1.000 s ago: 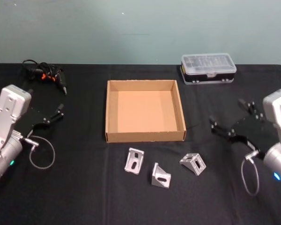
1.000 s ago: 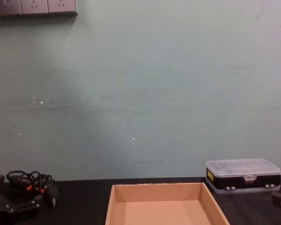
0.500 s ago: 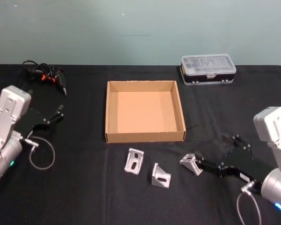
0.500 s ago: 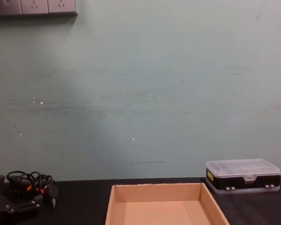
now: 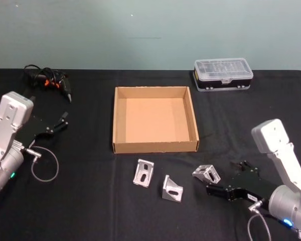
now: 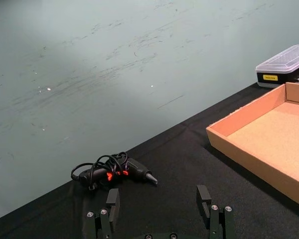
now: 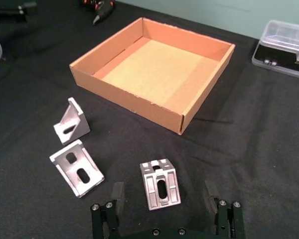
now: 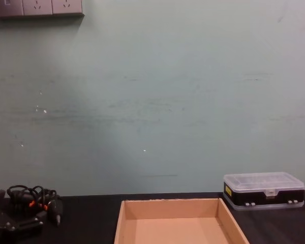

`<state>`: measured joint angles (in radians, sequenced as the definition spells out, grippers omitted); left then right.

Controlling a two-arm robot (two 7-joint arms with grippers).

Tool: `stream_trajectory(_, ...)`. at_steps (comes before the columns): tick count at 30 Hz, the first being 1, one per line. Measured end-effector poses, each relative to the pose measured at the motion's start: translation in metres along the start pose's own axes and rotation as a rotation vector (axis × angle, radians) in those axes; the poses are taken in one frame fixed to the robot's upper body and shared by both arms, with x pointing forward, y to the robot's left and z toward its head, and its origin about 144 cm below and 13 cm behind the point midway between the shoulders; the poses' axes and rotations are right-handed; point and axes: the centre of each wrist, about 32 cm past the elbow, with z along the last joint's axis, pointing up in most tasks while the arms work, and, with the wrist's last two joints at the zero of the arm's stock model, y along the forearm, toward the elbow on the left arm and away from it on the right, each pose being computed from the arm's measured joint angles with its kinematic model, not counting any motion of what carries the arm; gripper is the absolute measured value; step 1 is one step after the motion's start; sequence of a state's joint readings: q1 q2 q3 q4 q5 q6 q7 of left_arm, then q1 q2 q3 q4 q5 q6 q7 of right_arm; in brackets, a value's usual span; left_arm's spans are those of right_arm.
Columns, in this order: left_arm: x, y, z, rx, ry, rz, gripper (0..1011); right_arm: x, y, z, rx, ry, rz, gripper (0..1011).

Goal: Use one hand to pick up the angle iron from the table and place it into the box.

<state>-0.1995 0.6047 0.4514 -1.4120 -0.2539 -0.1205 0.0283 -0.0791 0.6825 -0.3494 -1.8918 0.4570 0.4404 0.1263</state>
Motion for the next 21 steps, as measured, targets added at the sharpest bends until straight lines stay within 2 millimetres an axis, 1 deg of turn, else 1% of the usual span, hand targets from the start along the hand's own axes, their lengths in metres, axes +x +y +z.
stream_trajectory(13,0.0,0.0,0.0,0.0,0.0,0.0,1011,0.0,0.026,0.003,-0.054,-0.031,0.011,1004)
stream_trajectory(21,0.0,0.0,0.0,0.0,0.0,0.0,1011,0.0,0.034,0.003,-0.055,-0.034,0.008,1004)
